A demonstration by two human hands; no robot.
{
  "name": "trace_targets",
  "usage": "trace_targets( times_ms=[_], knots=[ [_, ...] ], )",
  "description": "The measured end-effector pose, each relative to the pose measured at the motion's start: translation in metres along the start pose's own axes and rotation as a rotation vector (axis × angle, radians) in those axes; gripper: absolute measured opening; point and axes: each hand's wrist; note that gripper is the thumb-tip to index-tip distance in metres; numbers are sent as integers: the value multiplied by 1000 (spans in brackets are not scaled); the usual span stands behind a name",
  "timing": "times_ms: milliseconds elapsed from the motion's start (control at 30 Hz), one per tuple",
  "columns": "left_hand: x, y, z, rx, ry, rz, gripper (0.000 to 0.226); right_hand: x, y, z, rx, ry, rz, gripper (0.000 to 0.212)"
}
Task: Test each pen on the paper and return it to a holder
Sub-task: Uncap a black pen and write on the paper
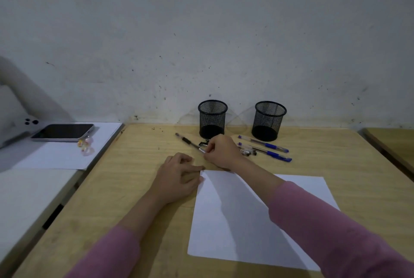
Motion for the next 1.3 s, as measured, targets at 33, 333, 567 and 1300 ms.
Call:
trace_targets(
  times_ms=[33,333,567,1300],
  knots=[
    [0,0,1,4,2,3,46,-2,-1,0,-2,6,15,5],
    [-1,0,5,-39,-89,63,48,-59,-20,-10,69,740,392,14],
    [-13,14,42,-99,-423,363,31,-85,-34,-2,76,896,432,10],
    [-22,36,91,54,-519,204,10,-74,-46,-4,18,887,301,27]
  ],
)
Point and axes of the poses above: each hand's wrist, its own y-axis towards the middle knuckle, its own x-axis out of the palm, z = x × y, and after that the axes turned 4 degrees about y, right-handed
